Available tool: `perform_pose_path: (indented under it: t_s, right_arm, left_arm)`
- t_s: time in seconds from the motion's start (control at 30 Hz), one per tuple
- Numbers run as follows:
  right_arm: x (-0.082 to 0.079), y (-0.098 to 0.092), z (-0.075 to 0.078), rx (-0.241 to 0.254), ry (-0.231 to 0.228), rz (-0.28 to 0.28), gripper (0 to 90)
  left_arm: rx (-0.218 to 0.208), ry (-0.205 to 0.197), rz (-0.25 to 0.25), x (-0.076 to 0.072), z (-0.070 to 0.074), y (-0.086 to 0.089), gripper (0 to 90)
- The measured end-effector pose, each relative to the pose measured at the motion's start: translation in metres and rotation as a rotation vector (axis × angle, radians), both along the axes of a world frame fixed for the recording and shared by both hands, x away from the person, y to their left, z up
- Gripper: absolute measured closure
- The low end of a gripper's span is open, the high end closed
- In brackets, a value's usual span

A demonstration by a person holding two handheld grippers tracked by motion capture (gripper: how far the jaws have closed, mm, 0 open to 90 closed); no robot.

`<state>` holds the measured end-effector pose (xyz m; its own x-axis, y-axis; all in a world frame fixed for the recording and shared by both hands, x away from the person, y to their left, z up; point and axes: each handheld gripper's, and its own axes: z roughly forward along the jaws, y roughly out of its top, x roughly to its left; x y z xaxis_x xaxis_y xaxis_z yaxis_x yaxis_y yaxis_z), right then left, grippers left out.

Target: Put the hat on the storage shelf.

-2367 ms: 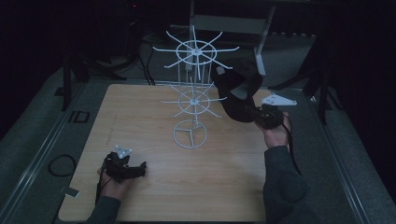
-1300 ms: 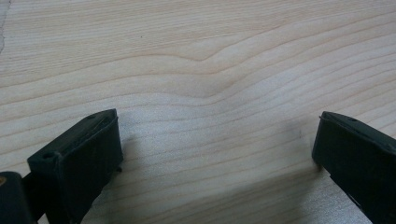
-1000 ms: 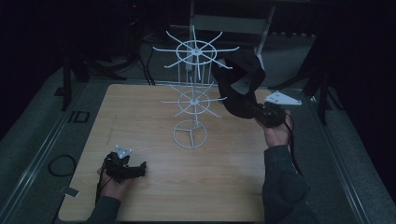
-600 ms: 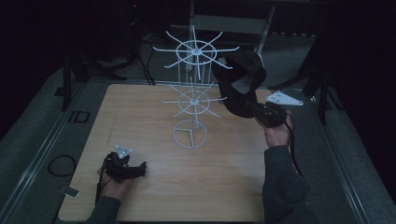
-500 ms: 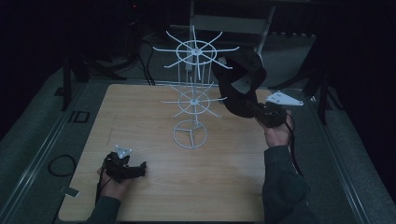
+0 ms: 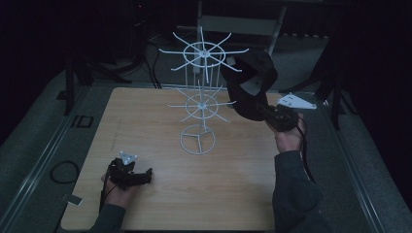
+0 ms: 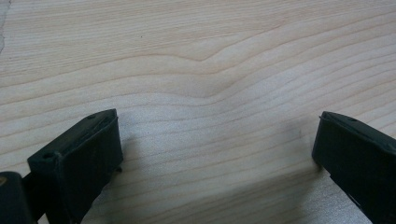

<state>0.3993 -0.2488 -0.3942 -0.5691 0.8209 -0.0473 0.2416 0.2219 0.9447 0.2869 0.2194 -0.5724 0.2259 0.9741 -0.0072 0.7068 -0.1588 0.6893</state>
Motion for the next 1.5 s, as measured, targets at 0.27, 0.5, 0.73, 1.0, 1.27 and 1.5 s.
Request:
perform_pose_path:
  t_s: [0.27,0.5,0.73,1.0,1.27,1.5]
  right_arm:
    - [-0.001,0.000,0.003,0.001,-0.008,0.001,86.7]
    - [-0.002,-0.001,0.005,0.003,-0.014,-0.004,86.7]
    - [-0.002,-0.001,0.007,0.001,-0.021,-0.003,86.7]
    - [-0.003,-0.001,0.011,0.004,-0.029,-0.004,86.7]
    - [-0.003,-0.002,0.013,0.010,-0.035,-0.006,86.6]
    - [-0.003,-0.003,0.015,0.015,-0.039,-0.005,86.7]
  left_arm:
    - [-0.003,-0.002,0.002,0.000,0.000,0.000,1.5]
    - [-0.002,0.000,0.000,0.000,0.000,0.000,1.5]
    - [-0.002,-0.001,0.001,0.000,0.000,0.000,1.5]
    - [-0.002,-0.001,0.001,0.000,0.000,0.000,1.5]
    - [-0.002,0.000,0.001,0.000,0.000,0.000,1.5]
    - [-0.002,-0.001,0.001,0.000,0.000,0.000,1.5]
